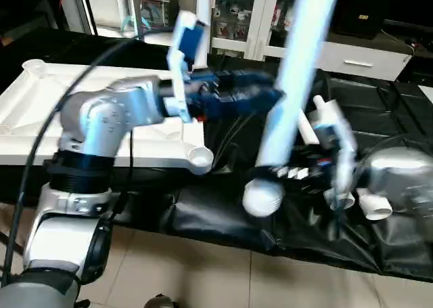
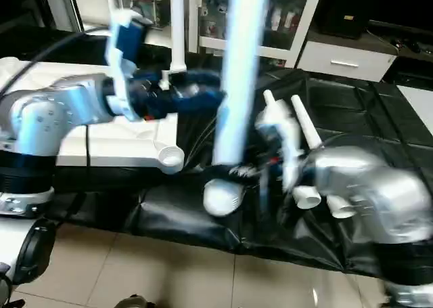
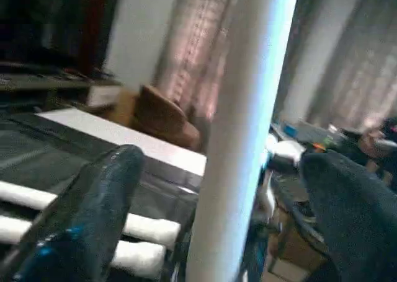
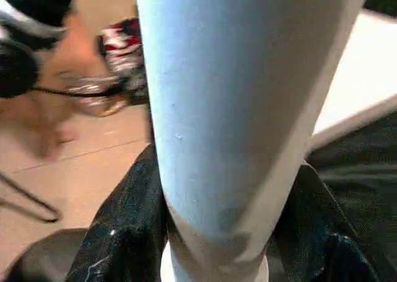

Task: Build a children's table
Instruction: Pick table leg

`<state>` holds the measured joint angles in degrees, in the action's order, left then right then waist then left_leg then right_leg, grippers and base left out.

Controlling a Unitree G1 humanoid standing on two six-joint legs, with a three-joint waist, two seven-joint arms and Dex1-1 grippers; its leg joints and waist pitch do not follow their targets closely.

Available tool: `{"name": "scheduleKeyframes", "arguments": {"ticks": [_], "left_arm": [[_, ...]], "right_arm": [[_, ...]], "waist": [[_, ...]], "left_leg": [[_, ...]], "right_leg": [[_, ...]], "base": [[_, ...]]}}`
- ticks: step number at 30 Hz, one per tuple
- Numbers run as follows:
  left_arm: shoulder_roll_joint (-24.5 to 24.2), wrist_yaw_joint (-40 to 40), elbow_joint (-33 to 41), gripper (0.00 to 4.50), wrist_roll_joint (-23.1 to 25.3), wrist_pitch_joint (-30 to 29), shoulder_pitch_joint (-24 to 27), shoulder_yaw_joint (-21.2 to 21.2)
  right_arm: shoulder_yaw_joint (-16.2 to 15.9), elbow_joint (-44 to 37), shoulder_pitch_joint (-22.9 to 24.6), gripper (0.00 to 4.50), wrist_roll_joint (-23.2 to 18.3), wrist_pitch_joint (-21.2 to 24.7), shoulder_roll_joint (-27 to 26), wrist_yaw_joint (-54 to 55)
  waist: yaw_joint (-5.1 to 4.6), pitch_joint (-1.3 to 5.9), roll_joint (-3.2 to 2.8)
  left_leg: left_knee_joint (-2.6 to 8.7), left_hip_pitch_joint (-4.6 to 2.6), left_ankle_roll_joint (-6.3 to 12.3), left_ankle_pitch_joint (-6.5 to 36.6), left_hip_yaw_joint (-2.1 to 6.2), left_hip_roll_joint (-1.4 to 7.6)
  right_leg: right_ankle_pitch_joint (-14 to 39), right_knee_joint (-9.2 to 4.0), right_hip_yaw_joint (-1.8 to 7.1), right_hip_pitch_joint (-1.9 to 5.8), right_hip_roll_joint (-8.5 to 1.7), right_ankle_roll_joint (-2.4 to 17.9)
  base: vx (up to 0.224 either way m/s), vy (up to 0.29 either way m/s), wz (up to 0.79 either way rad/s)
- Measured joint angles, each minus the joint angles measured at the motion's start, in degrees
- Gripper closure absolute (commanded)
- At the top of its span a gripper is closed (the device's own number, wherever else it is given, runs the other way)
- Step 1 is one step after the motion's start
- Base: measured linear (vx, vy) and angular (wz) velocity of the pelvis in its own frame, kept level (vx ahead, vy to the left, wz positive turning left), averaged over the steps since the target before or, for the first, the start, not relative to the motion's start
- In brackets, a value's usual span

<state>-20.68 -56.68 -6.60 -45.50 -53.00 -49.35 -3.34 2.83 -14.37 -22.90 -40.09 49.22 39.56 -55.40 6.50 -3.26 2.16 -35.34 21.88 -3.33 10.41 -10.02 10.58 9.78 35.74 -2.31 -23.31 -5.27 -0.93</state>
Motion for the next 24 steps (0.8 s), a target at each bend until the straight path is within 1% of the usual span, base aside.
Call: {"name": "scheduleKeyframes", "arguments": {"ticks": [2, 3, 6, 7, 8, 10, 12, 13, 14, 15, 16, 18, 21, 24], "left_arm": [[-0.89, 0.68, 0.9, 0.0, -0.03, -0.15, 1.75, -0.62], [-1.22, 0.99, 1.37, 0.0, 0.03, -0.16, 2.65, -0.65], [-1.32, 1.45, 1.94, 0.0, 0.09, -0.15, 3.19, -0.69], [-1.47, 2.72, 3.62, 0.0, 0.4, 0.48, 4.22, -0.86], [-1.65, 4.53, 5.04, 0.0, 1.8, 1.24, 5.06, -0.74], [-1.52, 14.52, 9.13, 0.0, 11.23, 5.36, 8.65, 1.08], [1.29, 23.6, 10.11, 0.0, 18.44, 9.53, 12.71, 1.98], [2.05, 25.99, 10.2, 0.0, 20.36, 10.89, 13.9, 2.7], [2.29, 27.56, 10.15, 0.0, 21.58, 11.65, 14.62, 3.11], [2.92, 30.97, 10.5, 0.0, 24.63, 15.04, 16.09, 3.16], [3.43, 33.39, 10.73, 0.0, 26.58, 17.08, 16.97, 3.18], [4.96, 37.52, 11.17, 0.0, 29.0, 19.04, 18.71, 3.18], [5.65, 41.78, 11.95, 0.0, 31.66, 21.3, 21.1, 3.22], [5.92, 47.12, 11.81, 0.0, 36.53, 27.17, 22.26, 2.97]], "right_arm": [[1.24, 0.17, 0.79, 2.64, -0.01, 0.0, 0.13, 0.17], [1.36, 0.33, 1.05, 2.64, -0.01, 0.0, 0.16, 0.38], [1.36, 0.41, 1.39, 2.64, -0.01, 0.0, 0.13, 0.68], [1.58, 0.46, 1.61, 2.64, 0.09, -0.05, -0.01, 1.61], [1.64, 0.55, 1.64, 2.64, 0.97, -0.6, -0.58, 3.05], [1.77, 1.93, 1.51, 2.64, 6.35, -4.86, -5.61, 11.5], [1.03, 4.21, 1.67, 2.64, 12.06, -9.36, -10.63, 19.91], [0.93, 4.61, 1.99, 2.64, 13.72, -10.83, -11.96, 22.1], [0.79, 4.84, 2.22, 2.64, 14.43, -11.78, -12.55, 23.4], [0.99, 5.04, 2.35, 2.64, 16.88, -14.95, -15.28, 27.27], [1.08, 5.03, 2.42, 2.64, 18.05, -16.87, -17.16, 29.62], [0.77, 5.02, 2.65, 2.64, 19.55, -19.59, -19.41, 33.13], [1.07, 5.03, 2.94, 2.64, 19.74, -20.5, -21.27, 35.59], [1.31, 5.72, 3.27, 2.64, 20.03, -21.5, -23.17, 36.59]], "waist": [[-0.06, -0.01, -0.03], [-0.12, -0.02, -0.05], [-0.06, -0.02, -0.06], [-0.05, -0.01, -0.12], [-0.06, 0.0, -0.11], [-0.39, 0.12, -0.08], [-0.87, 0.05, -0.03], [-0.87, 0.02, 0.03], [-0.83, -0.01, 0.06], [-0.91, 0.03, 0.1], [-1.08, 0.05, 0.13], [-1.18, 0.05, 0.13], [-1.39, 0.06, 0.18], [-1.53, 0.06, 0.18]], "left_leg": [[0.0, 0.0, 0.0, 0.0, 0.0, 0.0], [0.0, 0.0, 0.0, 0.0, 0.0, 0.0], [0.0, 0.0, 0.0, 0.0, 0.0, 0.0], [0.0, -0.01, 0.0, 0.0, 0.0, 0.0], [0.0, -0.01, 0.0, 0.0, 0.0, 0.0], [0.0, -0.16, -0.04, -0.01, 0.01, 0.06], [0.0, -0.07, -0.1, -0.05, 0.01, 0.06], [0.0, 0.1, -0.14, -0.08, 0.02, 0.11], [0.0, 0.21, -0.23, -0.14, 0.02, 0.15], [0.02, 0.15, -0.23, -0.14, 0.01, 0.17], [0.03, 0.17, -0.24, -0.15, 0.02, 0.18], [0.03, 0.22, -0.24, -0.15, 0.02, 0.18], [0.03, 0.27, -0.23, -0.14, 0.01, 0.18], [0.1, 0.28, -0.22, -0.13, 0.01, 0.2]], "right_leg": [[0.0, 0.0, -0.01, 0.0, 0.0, 0.0], [0.0, 0.0, 0.0, 0.0, 0.0, 0.0], [-0.01, 0.0, -0.01, 0.0, 0.0, 0.01], [-0.01, 0.01, 0.0, 0.0, -0.01, 0.01], [-0.01, -0.01, -0.01, 0.0, 0.0, 0.01], [0.0, 0.01, -0.03, 0.11, 0.02, 0.0], [0.15, 0.03, -0.04, 0.04, 0.02, -0.27], [0.16, -0.01, -0.15, -0.02, 0.02, -0.28], [0.15, 0.0, -0.17, -0.09, 0.02, -0.29], [0.15, -0.01, -0.17, -0.07, 0.03, -0.28], [0.15, -0.02, -0.19, -0.07, 0.04, -0.28], [0.14, -0.04, -0.19, -0.08, 0.04, -0.27], [0.12, -0.12, -0.19, -0.1, 0.05, -0.23], [0.12, -0.23, -0.19, -0.09, 0.09, -0.23]], "base": [[0.0, 0.0, 0.0], [0.0, 0.0, 0.0], [0.0, 0.0, 0.0], [0.0, 0.0, 0.0], [0.0, 0.0, 0.0], [0.0, 0.0, 0.0], [0.0, 0.0, 0.0], [0.0, 0.0, 0.0], [0.0, 0.0, 0.0], [0.0, 0.0, 0.0], [0.0, 0.0, 0.0], [0.0, 0.0, 0.0], [0.0, 0.0, 0.0], [0.0, 0.0, 0.0]]}}
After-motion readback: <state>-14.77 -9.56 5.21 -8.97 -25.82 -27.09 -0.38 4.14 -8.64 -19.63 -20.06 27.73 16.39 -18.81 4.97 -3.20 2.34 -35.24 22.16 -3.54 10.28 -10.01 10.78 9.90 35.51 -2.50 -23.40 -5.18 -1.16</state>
